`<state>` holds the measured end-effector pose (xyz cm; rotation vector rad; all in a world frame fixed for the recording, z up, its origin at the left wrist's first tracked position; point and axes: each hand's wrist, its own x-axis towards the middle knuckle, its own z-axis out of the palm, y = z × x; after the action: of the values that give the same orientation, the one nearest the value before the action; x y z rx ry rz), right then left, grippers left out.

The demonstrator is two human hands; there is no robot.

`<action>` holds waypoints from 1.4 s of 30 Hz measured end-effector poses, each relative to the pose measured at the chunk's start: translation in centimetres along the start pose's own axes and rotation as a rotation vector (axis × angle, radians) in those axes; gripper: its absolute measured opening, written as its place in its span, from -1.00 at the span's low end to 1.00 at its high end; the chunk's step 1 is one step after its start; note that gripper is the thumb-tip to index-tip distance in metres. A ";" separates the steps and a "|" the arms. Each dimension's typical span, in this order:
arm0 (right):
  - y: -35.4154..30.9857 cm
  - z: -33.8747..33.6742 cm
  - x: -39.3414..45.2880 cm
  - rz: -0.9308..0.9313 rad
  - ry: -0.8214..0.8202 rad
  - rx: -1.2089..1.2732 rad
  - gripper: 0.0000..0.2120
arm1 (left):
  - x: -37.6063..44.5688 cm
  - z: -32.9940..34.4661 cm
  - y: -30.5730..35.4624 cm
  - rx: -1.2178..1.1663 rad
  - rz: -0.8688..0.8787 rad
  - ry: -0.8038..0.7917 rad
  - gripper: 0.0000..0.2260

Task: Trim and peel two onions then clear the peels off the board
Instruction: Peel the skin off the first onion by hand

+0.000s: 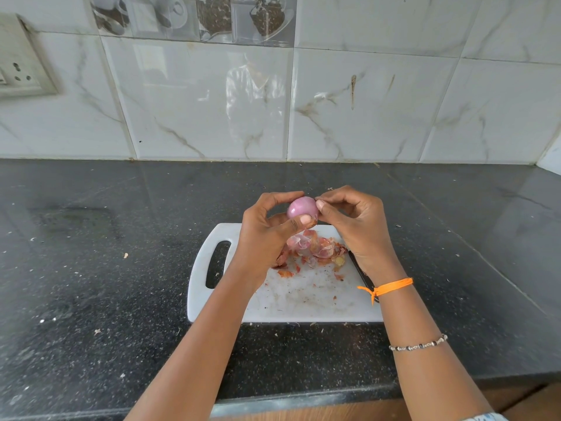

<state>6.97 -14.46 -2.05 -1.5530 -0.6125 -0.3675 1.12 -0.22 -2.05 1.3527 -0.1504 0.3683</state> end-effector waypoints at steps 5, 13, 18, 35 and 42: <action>-0.2 -0.2 -0.1 0.048 -0.008 0.066 -0.88 | 0.0 0.0 0.0 0.014 0.011 -0.012 -0.67; -0.1 -0.4 -0.1 0.096 -0.016 0.058 -0.83 | 0.1 -0.1 -0.2 0.057 0.010 -0.007 -0.67; -0.5 -0.3 -0.1 0.157 -0.009 0.054 -0.81 | 0.1 -0.1 -0.1 0.079 0.012 -0.016 -0.67; -0.4 0.7 -0.5 0.210 -0.125 -0.044 -0.83 | 0.1 0.0 -0.3 0.019 -0.015 -0.010 -0.81; -1.1 0.3 -0.5 0.148 -0.216 -0.020 -0.63 | 0.1 -0.1 -0.2 -0.046 -0.085 0.012 -0.77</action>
<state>5.89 -14.27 -1.43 -1.6586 -0.6568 -0.0949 1.31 -0.12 -2.27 1.3066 -0.0900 0.2997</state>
